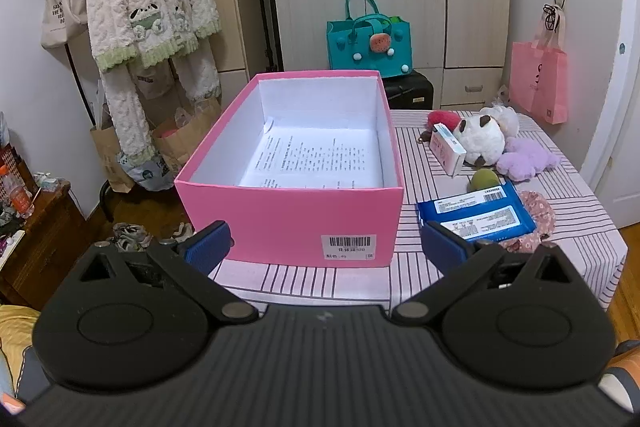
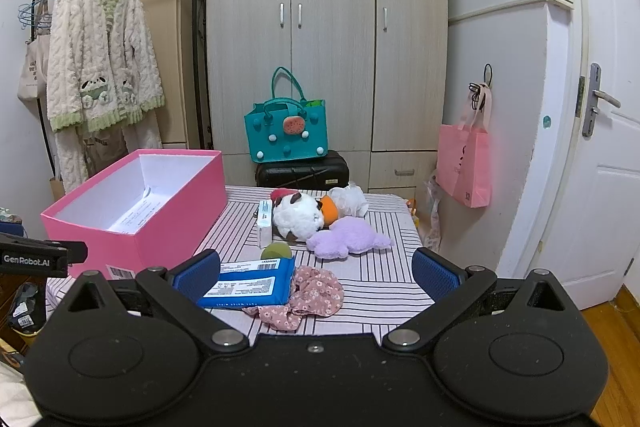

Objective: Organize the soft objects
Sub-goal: 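Move both grippers toward the green sponge and pink floral cloth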

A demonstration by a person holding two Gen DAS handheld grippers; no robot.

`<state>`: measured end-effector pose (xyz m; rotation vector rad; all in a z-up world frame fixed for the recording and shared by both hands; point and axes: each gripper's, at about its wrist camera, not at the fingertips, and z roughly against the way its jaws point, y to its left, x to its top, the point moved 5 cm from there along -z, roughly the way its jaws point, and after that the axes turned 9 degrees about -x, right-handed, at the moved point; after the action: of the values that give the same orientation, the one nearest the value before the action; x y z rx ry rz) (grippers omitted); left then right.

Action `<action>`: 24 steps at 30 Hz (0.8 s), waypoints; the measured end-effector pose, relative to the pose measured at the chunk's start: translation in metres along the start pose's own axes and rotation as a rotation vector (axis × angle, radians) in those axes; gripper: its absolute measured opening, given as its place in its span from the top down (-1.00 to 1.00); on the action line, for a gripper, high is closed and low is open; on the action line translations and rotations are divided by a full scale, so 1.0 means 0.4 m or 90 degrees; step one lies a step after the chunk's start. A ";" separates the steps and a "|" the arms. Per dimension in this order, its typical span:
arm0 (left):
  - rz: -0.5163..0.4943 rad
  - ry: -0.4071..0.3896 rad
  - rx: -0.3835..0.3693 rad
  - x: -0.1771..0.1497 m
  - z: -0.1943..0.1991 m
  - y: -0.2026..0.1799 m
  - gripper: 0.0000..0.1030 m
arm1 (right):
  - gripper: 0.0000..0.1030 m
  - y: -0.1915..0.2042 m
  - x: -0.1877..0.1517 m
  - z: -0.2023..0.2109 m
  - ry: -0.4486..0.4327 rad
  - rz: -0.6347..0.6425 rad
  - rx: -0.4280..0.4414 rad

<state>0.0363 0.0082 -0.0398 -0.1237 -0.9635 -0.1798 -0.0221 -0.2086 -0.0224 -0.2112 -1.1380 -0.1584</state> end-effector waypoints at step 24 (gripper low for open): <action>-0.045 -0.001 -0.115 0.067 0.011 -0.033 -0.97 | -1.00 -0.012 0.001 -0.026 0.006 0.046 0.064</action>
<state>0.0449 -0.0065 -0.0150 -0.2563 -0.9536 -0.3328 -0.0138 -0.2160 -0.0257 -0.1617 -1.1236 -0.0374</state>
